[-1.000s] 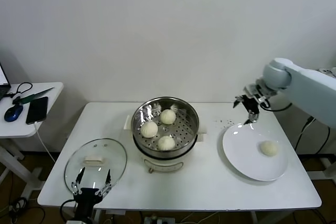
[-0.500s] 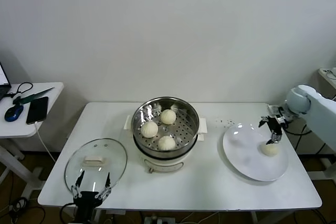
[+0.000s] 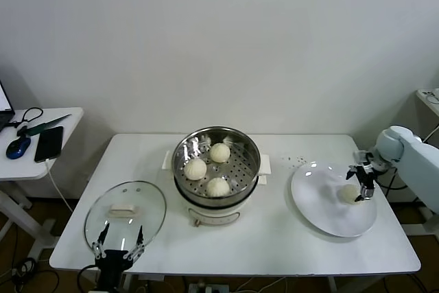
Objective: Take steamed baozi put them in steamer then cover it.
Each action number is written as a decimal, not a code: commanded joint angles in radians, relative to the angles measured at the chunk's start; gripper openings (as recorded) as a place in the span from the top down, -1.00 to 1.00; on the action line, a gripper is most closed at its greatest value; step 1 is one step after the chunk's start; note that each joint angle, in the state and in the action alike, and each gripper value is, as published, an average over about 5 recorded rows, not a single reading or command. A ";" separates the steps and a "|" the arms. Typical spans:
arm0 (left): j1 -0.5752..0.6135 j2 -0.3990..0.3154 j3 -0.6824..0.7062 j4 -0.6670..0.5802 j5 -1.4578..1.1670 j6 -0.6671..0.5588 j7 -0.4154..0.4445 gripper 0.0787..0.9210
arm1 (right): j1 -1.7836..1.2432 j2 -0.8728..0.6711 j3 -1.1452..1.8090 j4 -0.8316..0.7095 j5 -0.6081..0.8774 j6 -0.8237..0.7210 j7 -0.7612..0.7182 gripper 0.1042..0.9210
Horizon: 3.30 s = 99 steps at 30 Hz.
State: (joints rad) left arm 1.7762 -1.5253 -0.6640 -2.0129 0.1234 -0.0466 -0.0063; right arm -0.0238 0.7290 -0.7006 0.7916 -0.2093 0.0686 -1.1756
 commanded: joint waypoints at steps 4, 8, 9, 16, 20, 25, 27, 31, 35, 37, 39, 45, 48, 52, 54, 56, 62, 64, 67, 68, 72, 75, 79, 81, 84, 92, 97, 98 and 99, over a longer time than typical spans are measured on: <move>0.000 0.001 0.001 0.005 0.003 0.000 0.000 -0.77 | -0.030 0.034 0.028 -0.067 -0.034 0.008 -0.003 -0.76; -0.001 0.001 0.002 0.005 0.005 0.000 -0.001 -0.77 | -0.028 0.044 0.028 -0.081 -0.039 0.011 -0.002 -0.76; -0.001 0.001 0.002 0.005 0.005 0.000 -0.001 -0.77 | -0.028 0.045 0.028 -0.083 -0.041 0.011 -0.003 -0.75; 0.000 0.000 0.003 0.004 0.007 -0.001 0.000 -0.77 | -0.026 0.049 0.027 -0.089 -0.042 0.012 -0.003 -0.48; 0.001 0.000 0.004 0.003 0.008 -0.001 0.000 -0.77 | -0.014 0.046 0.023 -0.078 -0.014 0.002 -0.003 -0.39; 0.004 0.001 0.009 -0.001 0.009 -0.003 0.000 -0.77 | 0.085 0.026 -0.080 -0.022 0.142 -0.059 0.000 -0.35; 0.005 0.001 0.012 -0.003 0.009 -0.003 0.000 -0.77 | 0.159 0.020 -0.159 0.011 0.227 -0.090 0.003 -0.35; 0.006 0.002 0.022 -0.006 0.010 -0.006 0.001 -0.77 | 0.351 0.029 -0.345 0.079 0.396 -0.155 0.019 -0.34; 0.009 0.005 0.032 -0.012 0.008 -0.007 0.001 -0.77 | 0.537 0.075 -0.527 0.139 0.569 -0.216 0.033 -0.34; 0.011 0.011 0.038 -0.015 0.008 -0.008 0.002 -0.77 | 0.624 0.113 -0.613 0.162 0.648 -0.243 0.040 -0.34; 0.012 0.016 0.043 -0.016 0.010 -0.012 0.003 -0.77 | 0.707 0.156 -0.690 0.185 0.730 -0.269 0.051 -0.34; 0.014 0.025 0.053 -0.021 0.008 -0.023 0.005 -0.77 | 0.862 0.280 -0.858 0.285 0.962 -0.339 0.100 -0.35; 0.018 0.033 0.058 -0.024 0.005 -0.027 0.006 -0.77 | 0.898 0.339 -0.919 0.317 1.037 -0.359 0.116 -0.36; 0.021 0.043 0.063 -0.023 -0.001 -0.033 0.007 -0.77 | 0.918 0.419 -0.978 0.335 1.085 -0.372 0.134 -0.36; 0.021 0.045 0.064 -0.022 -0.004 -0.035 0.007 -0.77 | 0.916 0.452 -0.992 0.343 1.104 -0.381 0.145 -0.37; 0.020 0.048 0.063 -0.021 -0.010 -0.036 0.007 -0.77 | 0.908 0.478 -0.999 0.351 1.122 -0.391 0.158 -0.36; 0.019 0.058 0.055 -0.010 -0.026 -0.039 0.007 -0.77 | 0.853 0.544 -1.010 0.349 1.124 -0.409 0.192 -0.36; 0.020 0.060 0.052 -0.007 -0.031 -0.041 0.007 -0.77 | 0.831 0.560 -1.008 0.344 1.120 -0.414 0.200 -0.36; 0.021 0.063 0.047 -0.003 -0.039 -0.043 0.007 -0.77 | 0.801 0.575 -1.014 0.332 1.101 -0.417 0.203 -0.36; 0.021 0.064 0.045 -0.002 -0.041 -0.043 0.007 -0.77 | 0.791 0.578 -1.017 0.328 1.094 -0.417 0.203 -0.36; 0.019 0.066 0.042 0.002 -0.046 -0.043 0.007 -0.77 | 0.747 0.583 -1.022 0.313 1.068 -0.416 0.208 -0.36; 0.016 0.064 0.041 0.005 -0.047 -0.042 0.007 -0.77 | 0.717 0.589 -1.018 0.295 1.051 -0.416 0.210 -0.37; 0.013 0.061 0.041 0.010 -0.046 -0.041 0.007 -0.77 | 0.690 0.598 -1.018 0.275 1.022 -0.413 0.210 -0.36; 0.011 0.061 0.041 0.012 -0.046 -0.041 0.007 -0.77 | 0.681 0.598 -1.017 0.277 1.014 -0.412 0.211 -0.36; 0.009 0.060 0.040 0.014 -0.046 -0.040 0.007 -0.77 | 0.672 0.595 -1.014 0.277 1.004 -0.413 0.213 -0.35; 0.005 0.060 0.044 0.015 -0.045 -0.037 0.008 -0.77 | 0.675 0.576 -1.014 0.286 0.977 -0.411 0.212 -0.36; 0.003 0.062 0.045 0.015 -0.045 -0.036 0.008 -0.77 | 0.681 0.571 -1.013 0.290 0.966 -0.412 0.212 -0.38; 0.003 0.062 0.045 0.015 -0.045 -0.036 0.008 -0.77 | 0.682 0.571 -1.010 0.290 0.965 -0.413 0.212 -0.41; 0.003 0.063 0.045 0.014 -0.044 -0.035 0.008 -0.77 | 0.683 0.570 -1.007 0.290 0.966 -0.414 0.211 -0.44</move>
State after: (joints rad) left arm 1.7799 -1.4639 -0.6191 -1.9986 0.0789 -0.0833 0.0014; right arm 0.6690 1.2972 -1.7097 1.0794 0.7731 -0.3421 -0.9654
